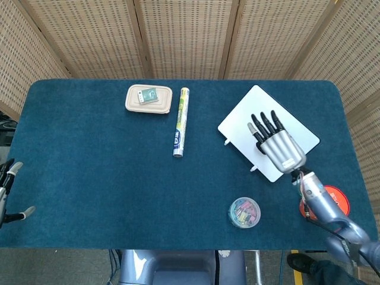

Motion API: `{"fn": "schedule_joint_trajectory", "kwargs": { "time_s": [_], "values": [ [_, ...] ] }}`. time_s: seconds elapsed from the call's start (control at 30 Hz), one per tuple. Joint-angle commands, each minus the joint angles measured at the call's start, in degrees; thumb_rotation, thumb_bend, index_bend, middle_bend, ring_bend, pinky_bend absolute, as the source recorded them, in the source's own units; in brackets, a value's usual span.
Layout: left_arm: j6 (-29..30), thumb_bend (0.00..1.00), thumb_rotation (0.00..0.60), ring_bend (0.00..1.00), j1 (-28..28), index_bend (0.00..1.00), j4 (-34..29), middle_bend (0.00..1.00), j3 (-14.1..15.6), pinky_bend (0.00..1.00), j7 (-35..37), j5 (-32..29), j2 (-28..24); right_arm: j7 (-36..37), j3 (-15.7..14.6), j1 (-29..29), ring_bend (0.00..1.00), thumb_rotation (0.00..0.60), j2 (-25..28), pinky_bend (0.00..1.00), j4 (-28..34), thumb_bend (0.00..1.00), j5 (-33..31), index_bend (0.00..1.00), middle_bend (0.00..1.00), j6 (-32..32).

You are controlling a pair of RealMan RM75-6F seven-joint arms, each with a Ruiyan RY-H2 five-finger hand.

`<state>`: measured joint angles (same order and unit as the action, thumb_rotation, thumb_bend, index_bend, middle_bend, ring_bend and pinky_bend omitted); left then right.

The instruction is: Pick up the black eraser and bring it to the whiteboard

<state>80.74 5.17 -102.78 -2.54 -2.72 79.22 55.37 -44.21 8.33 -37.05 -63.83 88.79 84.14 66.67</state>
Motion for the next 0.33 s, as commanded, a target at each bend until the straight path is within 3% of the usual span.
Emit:
{"fn": "schedule_joint_trajectory", "kwargs": {
  "time_s": [0.03,0.17,0.33],
  "values": [
    [0.1,0.00,0.600,0.00,-0.2,0.00,0.4,0.00,0.2,0.00,1.1,0.5,-0.5,9.9,-0.8,7.2,0.00,0.600,6.9,0.07,6.6,0.00,1.2,0.00,0.00,8.1],
    [0.7,0.00,0.600,0.00,-0.7,0.00,0.9,0.00,0.6,0.00,2.7,1.5,-0.9,19.9,-3.2,14.1,0.00,0.600,9.3,0.02,9.3,0.00,-0.2,0.00,0.00,13.7],
    [1.0,0.00,0.600,0.00,-1.0,0.00,1.5,0.00,1.2,0.00,4.0,3.3,-1.0,32.3,-6.3,21.3,0.00,0.600,8.4,0.00,9.0,0.00,-0.1,0.00,0.00,19.3]
  ]
}}
